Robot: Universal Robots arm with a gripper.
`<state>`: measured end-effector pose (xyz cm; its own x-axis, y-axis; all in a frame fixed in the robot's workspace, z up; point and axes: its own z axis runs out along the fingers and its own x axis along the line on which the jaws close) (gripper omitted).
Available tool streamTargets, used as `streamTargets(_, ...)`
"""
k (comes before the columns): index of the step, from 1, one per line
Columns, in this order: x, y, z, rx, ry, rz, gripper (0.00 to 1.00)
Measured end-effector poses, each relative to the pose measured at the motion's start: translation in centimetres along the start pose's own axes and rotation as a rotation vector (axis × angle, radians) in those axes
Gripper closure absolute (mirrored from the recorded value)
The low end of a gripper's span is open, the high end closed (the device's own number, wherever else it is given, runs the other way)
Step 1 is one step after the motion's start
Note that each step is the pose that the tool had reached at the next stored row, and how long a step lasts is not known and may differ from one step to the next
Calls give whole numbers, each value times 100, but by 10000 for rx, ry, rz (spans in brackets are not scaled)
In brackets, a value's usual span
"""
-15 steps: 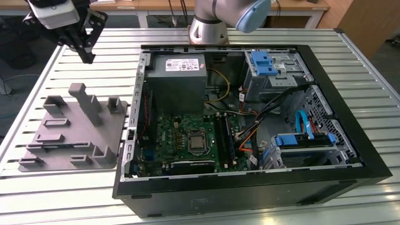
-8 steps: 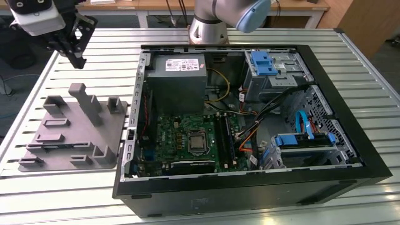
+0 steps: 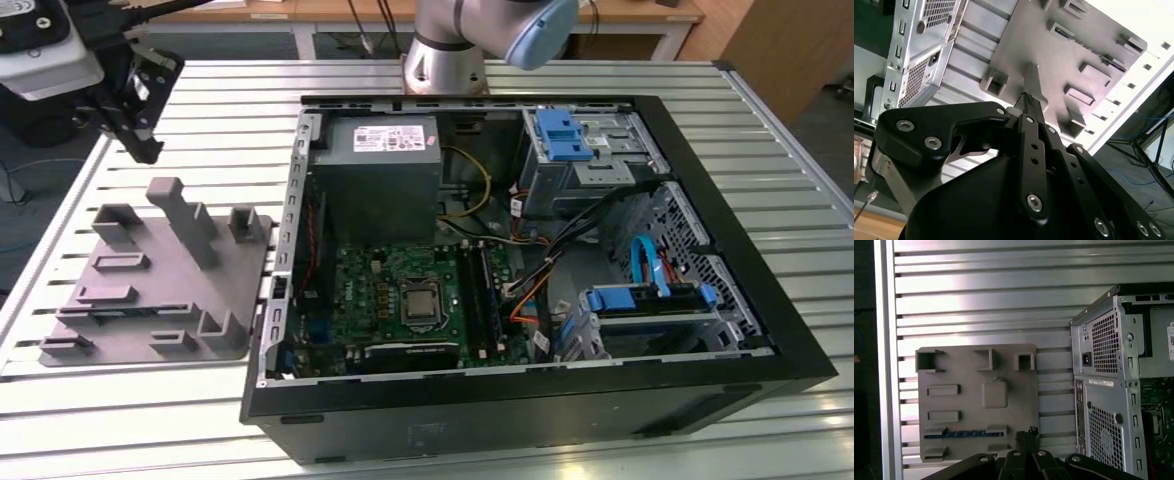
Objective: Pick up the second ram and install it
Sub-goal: 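Reach for the second ram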
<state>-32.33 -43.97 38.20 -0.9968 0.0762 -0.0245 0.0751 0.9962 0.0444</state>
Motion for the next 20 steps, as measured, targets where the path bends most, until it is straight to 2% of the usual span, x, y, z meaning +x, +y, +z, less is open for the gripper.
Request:
streamTargets(13,127,-244,17,0,0,0,90)
streamTargets(20,144,-332,57,0,0,0,90)
